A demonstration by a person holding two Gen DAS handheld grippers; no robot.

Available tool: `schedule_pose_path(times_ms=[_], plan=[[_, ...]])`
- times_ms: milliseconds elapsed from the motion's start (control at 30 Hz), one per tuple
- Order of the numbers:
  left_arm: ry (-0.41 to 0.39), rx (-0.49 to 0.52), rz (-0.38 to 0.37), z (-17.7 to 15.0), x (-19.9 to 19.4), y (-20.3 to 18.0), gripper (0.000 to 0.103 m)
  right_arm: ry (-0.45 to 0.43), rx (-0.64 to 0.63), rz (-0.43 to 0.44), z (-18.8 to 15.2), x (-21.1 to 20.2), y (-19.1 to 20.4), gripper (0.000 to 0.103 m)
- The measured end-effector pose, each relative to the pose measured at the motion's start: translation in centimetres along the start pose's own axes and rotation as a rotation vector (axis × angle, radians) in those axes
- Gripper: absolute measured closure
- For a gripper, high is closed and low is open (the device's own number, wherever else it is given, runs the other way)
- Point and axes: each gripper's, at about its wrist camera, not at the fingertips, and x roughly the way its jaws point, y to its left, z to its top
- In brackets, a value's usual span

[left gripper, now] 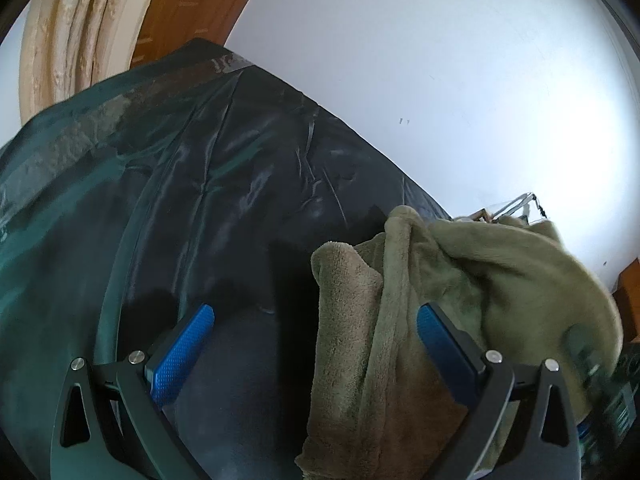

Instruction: Fold clothes

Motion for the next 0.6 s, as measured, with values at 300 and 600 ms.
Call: schedule_pose_path(times_ms=[300, 600], plan=[[-0.018, -0.040, -0.020, -0.3, -1.4, 0.1, 0.001, 0.082, -0.279, -0.156, -5.5, 6.1, 4.5, 0.081], [-0.041, -0.075, -0.028, -0.3, -2.4, 0.6, 0.001, 0.012, -0.486, -0.233, -7.5, 6.1, 8.1, 0.081]])
